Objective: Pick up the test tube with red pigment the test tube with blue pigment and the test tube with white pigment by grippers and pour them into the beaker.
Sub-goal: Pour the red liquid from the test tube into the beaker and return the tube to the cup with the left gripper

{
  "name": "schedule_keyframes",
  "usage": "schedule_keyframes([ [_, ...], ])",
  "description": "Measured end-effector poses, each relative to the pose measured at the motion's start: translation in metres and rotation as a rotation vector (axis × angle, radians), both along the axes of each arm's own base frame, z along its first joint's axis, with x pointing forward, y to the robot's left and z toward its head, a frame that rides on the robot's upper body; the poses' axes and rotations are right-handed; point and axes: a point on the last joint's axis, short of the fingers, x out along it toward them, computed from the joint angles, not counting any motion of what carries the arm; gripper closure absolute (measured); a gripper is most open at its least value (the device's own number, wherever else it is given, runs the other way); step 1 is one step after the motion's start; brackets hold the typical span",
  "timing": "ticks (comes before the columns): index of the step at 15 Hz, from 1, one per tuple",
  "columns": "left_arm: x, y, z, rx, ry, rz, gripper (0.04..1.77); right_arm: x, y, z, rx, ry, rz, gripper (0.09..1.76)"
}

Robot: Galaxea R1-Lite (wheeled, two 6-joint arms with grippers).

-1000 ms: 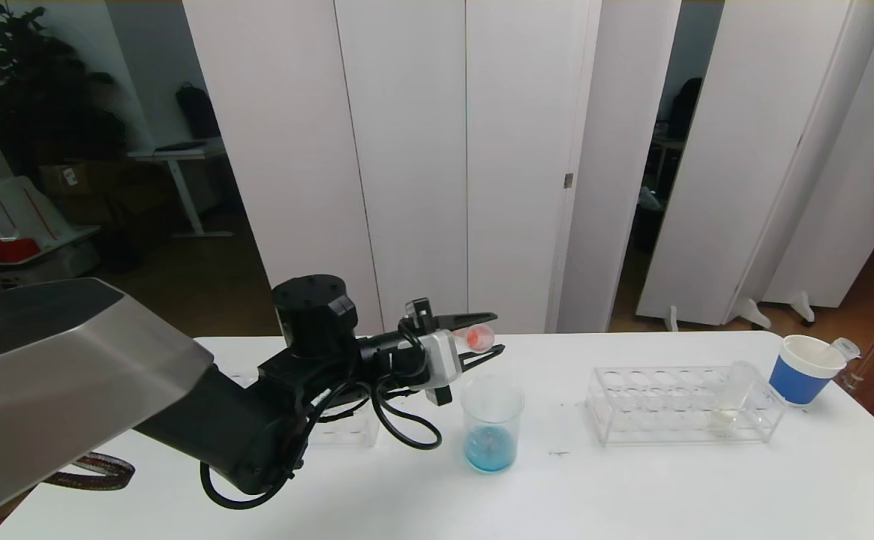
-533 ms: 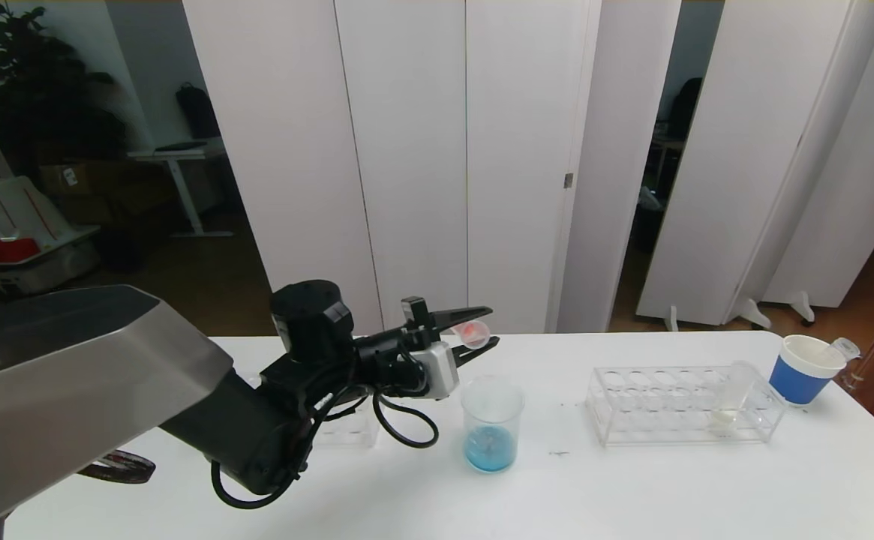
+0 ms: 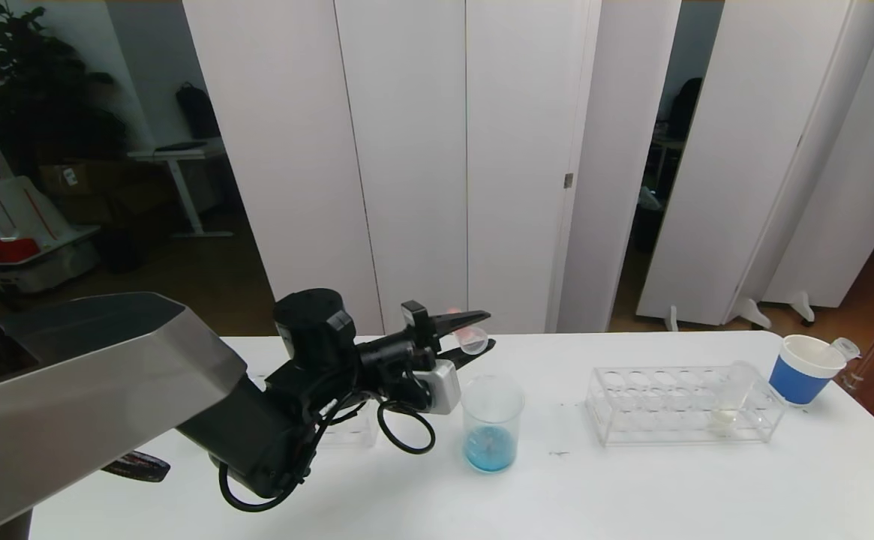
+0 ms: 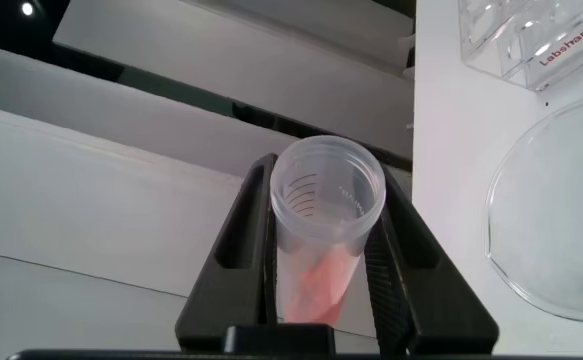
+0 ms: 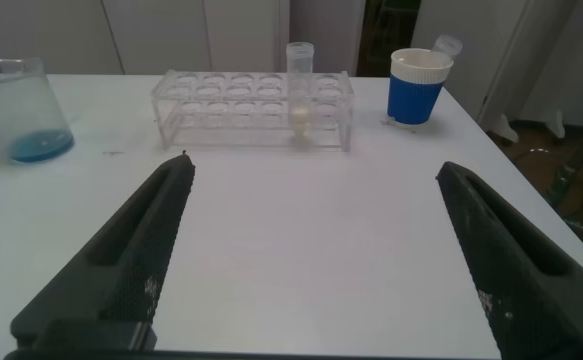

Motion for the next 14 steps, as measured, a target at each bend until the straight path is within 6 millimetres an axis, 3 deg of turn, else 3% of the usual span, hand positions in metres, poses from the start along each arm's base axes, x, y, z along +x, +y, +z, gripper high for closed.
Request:
schedule_keyframes([
  [14, 0.008, -0.004, -0.014, 0.037, -0.164, 0.015, 1.23, 0.000, 0.000, 0.000, 0.000, 0.000, 0.000, 0.11],
])
